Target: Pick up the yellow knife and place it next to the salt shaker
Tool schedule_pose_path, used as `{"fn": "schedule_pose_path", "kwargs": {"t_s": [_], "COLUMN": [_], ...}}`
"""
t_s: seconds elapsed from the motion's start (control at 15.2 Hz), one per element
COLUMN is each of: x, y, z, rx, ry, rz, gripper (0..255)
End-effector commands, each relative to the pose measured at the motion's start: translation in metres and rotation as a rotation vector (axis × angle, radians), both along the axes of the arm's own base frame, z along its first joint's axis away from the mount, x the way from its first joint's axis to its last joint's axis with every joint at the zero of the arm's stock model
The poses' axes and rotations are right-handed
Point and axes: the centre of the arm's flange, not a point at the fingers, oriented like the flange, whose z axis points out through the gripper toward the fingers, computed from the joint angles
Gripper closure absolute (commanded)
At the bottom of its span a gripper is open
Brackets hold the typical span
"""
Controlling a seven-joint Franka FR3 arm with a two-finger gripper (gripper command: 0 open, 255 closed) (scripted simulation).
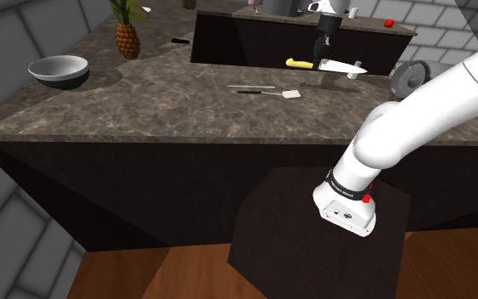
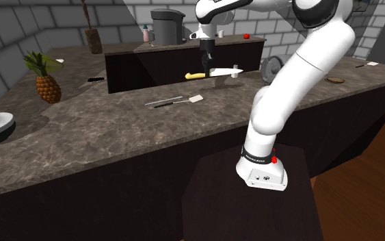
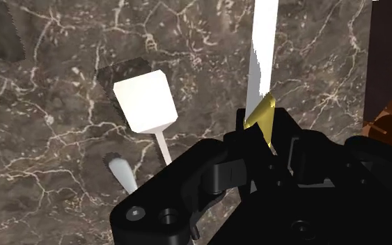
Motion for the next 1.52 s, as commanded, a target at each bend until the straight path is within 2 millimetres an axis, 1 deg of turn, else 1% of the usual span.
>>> {"fn": "schedule_pose_path", "kwargs": {"t_s": [0.0,1.45], "x": [-0.011,-0.116], "y": [-0.027,-0.298], "z": [-0.001,-0.001], "rx": [0.0,0.0], "ry": [0.0,0.0], "rz": [0.001,0.001], "gripper": [255,255]}}
